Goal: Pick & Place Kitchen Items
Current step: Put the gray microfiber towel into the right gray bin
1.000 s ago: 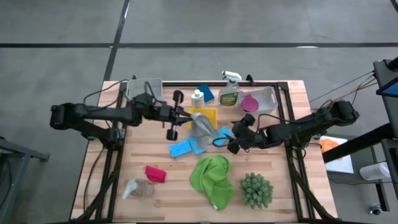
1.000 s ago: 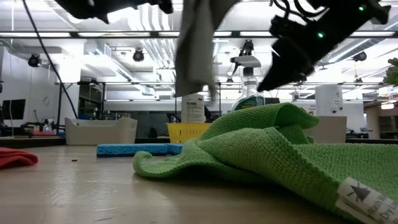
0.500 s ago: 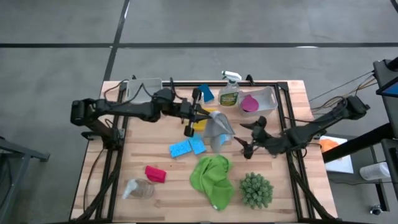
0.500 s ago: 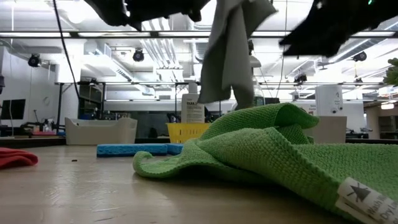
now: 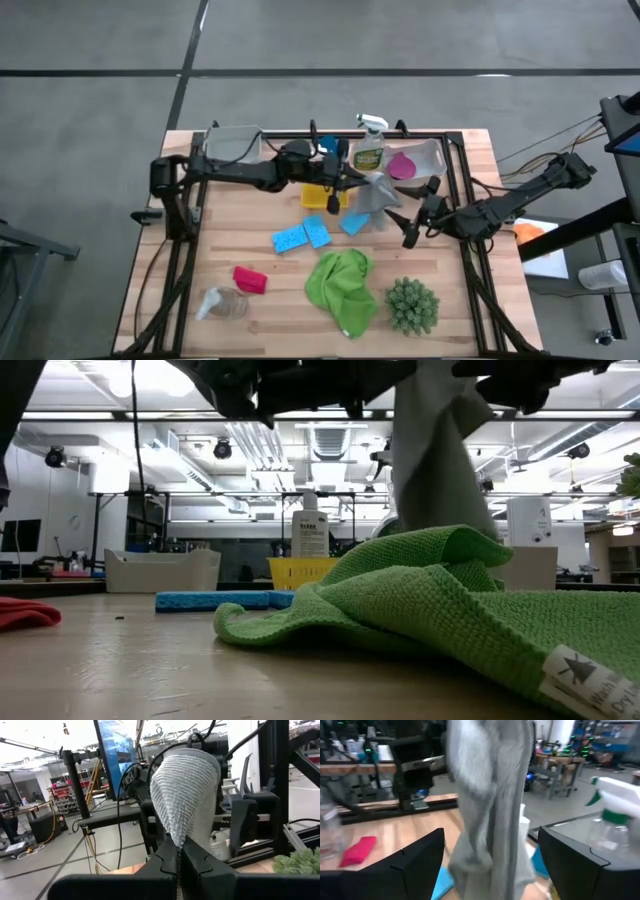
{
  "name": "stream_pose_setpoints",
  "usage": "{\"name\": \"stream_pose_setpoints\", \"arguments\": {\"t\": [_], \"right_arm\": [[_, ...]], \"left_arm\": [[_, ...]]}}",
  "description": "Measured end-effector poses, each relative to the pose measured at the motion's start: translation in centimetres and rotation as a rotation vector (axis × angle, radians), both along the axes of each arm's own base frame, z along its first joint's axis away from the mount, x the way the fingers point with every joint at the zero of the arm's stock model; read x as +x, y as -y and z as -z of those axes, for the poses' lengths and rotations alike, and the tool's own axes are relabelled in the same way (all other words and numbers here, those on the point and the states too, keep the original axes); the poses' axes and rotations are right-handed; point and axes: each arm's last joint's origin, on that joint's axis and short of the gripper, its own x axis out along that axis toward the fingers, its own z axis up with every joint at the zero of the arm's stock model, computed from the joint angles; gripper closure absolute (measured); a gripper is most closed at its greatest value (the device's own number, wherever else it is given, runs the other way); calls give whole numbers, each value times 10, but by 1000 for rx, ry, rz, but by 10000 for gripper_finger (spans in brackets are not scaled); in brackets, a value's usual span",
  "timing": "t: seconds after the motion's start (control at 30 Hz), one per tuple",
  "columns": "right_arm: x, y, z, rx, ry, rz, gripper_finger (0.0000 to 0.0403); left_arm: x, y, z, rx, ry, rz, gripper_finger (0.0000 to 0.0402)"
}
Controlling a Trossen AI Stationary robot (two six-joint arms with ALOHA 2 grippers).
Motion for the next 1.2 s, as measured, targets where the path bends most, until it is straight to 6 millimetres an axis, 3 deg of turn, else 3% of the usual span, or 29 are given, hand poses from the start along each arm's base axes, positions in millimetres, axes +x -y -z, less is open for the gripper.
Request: {"name": "stream_pose_setpoints", "arguments": {"t": [0.37,0.47,0.6,0.77,0.8,0.97,1.2], "right_arm": [[14,10,-1,-31,-36,63,89],[23,13,1,-35,-54,78,109],[34,15,3,-39,-75,86,184],[40,14,5,-62,-105,89,344],[40,14,5,-68,-109,87,364],[36,15,2,-65,-110,66,381],[29,16,-2,-56,-87,25,385]], "left_arm": [[6,3,1,-1,4,42,401],[6,6,1,-3,2,53,401],[6,7,2,-2,-8,96,401],[-1,7,-2,-10,-64,177,372],[-4,6,-6,-18,-85,176,360],[-31,2,-30,-4,-149,162,306],[-102,-2,-50,44,-125,98,262]]}}
